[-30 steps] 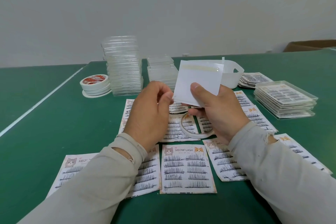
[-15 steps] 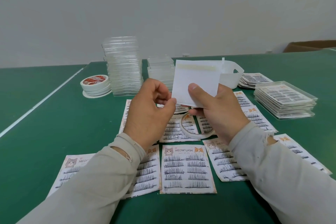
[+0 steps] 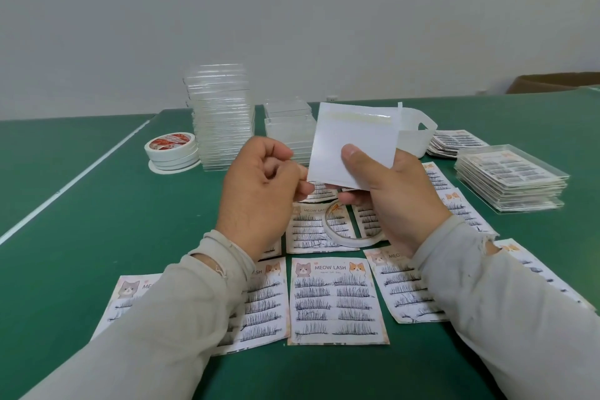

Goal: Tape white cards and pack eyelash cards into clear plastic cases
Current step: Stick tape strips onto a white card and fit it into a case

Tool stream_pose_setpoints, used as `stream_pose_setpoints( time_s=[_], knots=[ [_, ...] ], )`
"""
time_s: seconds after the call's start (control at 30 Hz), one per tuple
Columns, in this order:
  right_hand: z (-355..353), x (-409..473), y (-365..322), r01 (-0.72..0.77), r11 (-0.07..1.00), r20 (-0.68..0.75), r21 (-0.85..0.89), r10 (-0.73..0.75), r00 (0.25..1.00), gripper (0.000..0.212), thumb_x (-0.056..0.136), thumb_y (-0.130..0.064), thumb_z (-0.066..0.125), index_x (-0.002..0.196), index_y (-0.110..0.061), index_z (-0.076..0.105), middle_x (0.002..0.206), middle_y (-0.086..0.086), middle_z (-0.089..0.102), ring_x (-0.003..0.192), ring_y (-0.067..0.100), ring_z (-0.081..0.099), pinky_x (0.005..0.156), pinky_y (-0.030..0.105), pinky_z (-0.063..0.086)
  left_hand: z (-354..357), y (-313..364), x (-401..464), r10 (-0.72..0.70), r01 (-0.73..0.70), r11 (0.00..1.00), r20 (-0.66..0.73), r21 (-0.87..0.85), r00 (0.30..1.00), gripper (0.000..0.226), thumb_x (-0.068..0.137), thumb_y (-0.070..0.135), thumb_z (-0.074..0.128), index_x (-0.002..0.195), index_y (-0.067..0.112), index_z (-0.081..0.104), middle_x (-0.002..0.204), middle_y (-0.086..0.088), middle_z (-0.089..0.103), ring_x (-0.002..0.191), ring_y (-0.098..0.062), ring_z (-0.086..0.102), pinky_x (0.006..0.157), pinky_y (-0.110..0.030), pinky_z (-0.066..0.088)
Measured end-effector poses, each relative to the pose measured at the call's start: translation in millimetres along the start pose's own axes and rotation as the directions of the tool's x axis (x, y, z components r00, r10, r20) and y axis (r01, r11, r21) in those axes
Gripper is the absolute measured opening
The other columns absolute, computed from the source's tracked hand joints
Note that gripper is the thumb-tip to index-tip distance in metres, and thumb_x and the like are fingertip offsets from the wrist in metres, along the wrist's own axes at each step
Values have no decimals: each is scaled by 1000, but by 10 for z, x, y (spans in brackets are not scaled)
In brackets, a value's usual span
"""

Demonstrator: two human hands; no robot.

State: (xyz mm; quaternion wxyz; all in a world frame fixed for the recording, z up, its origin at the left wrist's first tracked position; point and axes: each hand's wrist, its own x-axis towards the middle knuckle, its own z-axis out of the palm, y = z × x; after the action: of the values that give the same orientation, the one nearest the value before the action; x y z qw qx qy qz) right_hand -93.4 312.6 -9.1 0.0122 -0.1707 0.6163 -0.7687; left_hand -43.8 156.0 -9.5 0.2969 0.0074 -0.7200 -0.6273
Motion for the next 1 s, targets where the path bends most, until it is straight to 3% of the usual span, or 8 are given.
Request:
stream_pose_setpoints(
  time_s=[0.1, 0.2, 0.37, 0.67, 0.73, 0.87, 1.0],
  knots=[
    [-35, 13, -18, -29, 997, -9, 65, 29, 1000, 12, 97, -26, 67, 105, -18, 71, 95, 0, 78, 81, 19, 74, 58, 23, 56, -30, 14, -16, 28, -28, 996, 4, 83, 1000, 15, 106, 19, 50, 94, 27, 55, 66, 1, 70, 53, -14, 67, 55, -29, 58],
    [-47, 16, -21, -42, 994, -10, 98, 43, 999, 12, 98, -26, 67, 107, -18, 70, 94, 0, 79, 79, 21, 76, 56, 22, 55, -50, 6, -39, 132, -134, 966, 23, 221, 991, 16, 103, 30, 57, 87, 28, 60, 68, 5, 69, 53, -11, 66, 54, -25, 56],
    [-46, 26, -16, -34, 996, -31, 79, 37, 999, 11, 98, -26, 66, 106, -19, 70, 97, 3, 79, 82, 21, 76, 56, 21, 55, -30, -11, -66, 249, -257, 923, 65, 287, 966, 15, 88, 22, 77, 82, 34, 70, 82, 16, 70, 78, -4, 66, 69, -12, 51],
    [-7, 2, 5, 7, 999, -48, 35, -5, 999, 8, 97, -25, 68, 100, -20, 72, 91, -5, 79, 77, 13, 74, 59, 22, 56, -8, -57, -64, 269, -278, 905, 72, 321, 960, 20, 87, 15, 78, 91, 34, 75, 88, 19, 70, 83, 2, 65, 78, -9, 49],
    [-2, -1, 10, 14, 999, -48, 35, -13, 999, 7, 97, -25, 68, 100, -20, 72, 91, -5, 79, 77, 13, 74, 59, 22, 56, -6, -63, -60, 263, -270, 907, 66, 323, 962, 20, 87, 15, 78, 91, 35, 74, 88, 19, 70, 83, 3, 65, 80, -13, 52],
    [17, -15, 21, 34, 999, -54, 32, -33, 998, 5, 98, -22, 67, 98, -20, 72, 89, -8, 78, 75, 12, 75, 58, 23, 57, 7, -114, -42, 159, -168, 952, 56, 255, 986, 10, 87, 17, 78, 90, 26, 77, 88, 11, 72, 83, -6, 68, 78, -42, 61],
    [26, -23, 18, 37, 998, -58, 45, -35, 998, 6, 98, -23, 67, 99, -21, 72, 90, -8, 79, 78, 11, 75, 59, 22, 56, 18, -102, -51, 164, -171, 961, 52, 217, 985, 20, 88, 16, 78, 89, 35, 72, 87, 17, 72, 81, -7, 69, 77, -45, 62]
  ],
)
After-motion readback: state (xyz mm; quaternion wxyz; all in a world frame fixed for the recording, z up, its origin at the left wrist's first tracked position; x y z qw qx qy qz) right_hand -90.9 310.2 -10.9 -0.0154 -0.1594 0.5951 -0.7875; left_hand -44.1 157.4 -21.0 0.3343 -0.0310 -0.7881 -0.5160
